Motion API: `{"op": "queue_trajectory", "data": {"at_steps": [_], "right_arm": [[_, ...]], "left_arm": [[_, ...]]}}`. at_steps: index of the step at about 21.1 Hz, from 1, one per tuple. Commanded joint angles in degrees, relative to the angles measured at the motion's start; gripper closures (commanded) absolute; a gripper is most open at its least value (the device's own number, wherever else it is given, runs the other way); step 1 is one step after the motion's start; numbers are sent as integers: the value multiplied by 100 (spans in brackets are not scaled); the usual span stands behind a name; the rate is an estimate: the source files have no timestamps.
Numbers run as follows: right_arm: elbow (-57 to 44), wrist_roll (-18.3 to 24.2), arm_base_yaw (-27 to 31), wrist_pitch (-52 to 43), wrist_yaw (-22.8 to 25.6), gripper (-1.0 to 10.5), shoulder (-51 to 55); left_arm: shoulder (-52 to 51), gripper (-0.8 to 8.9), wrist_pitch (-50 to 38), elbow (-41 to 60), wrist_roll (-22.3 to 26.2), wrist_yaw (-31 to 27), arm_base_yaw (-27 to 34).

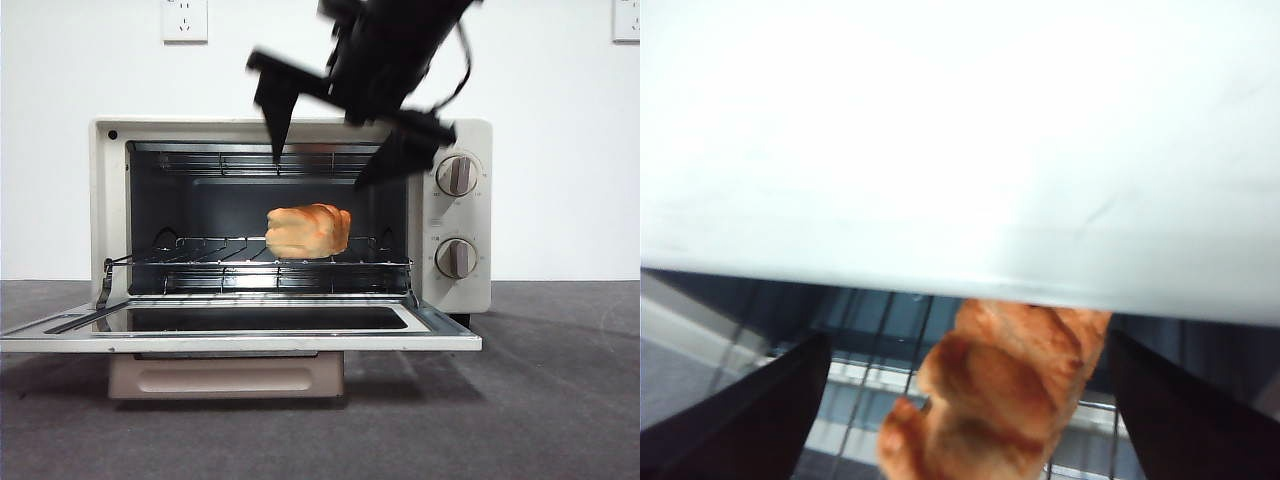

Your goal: The left arm flap open the oven, the right arm pick bread and place it into oven, the left arm flap close the oven

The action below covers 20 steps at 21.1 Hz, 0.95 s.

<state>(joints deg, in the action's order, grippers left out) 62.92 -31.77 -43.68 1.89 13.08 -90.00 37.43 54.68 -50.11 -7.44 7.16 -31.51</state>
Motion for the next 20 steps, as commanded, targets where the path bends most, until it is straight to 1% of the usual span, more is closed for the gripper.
{"op": "queue_trajectory", "data": {"at_steps": [1, 3, 6, 9, 11, 14, 17, 20], "right_arm": [[94, 238, -81, 289, -219, 506, 306], [94, 433, -81, 557, -461, 506, 588], [94, 887, -81, 975, -935, 506, 1032], [94, 1556, -76, 1482, -1456, 507, 1469], [94, 1912, -76, 1967, -1506, 507, 1744], [85, 2293, -76, 2736, -1502, 507, 2092], [70, 2494, -76, 3276, -1504, 507, 2387], [44, 2605, -79, 3571, -1508, 507, 2702]], "left_arm": [[31, 797, -46, -37, -9, -20, -22], [31, 797, -50, -37, -7, -20, -22], [31, 797, -70, -37, 35, -28, -22], [31, 797, -105, -37, 35, -35, -22], [31, 797, -157, -37, 57, -35, -22], [31, 797, -284, -37, 52, -35, -22], [31, 797, -363, -37, 52, -35, -22], [31, 797, -352, -37, 50, -35, -22]]}}
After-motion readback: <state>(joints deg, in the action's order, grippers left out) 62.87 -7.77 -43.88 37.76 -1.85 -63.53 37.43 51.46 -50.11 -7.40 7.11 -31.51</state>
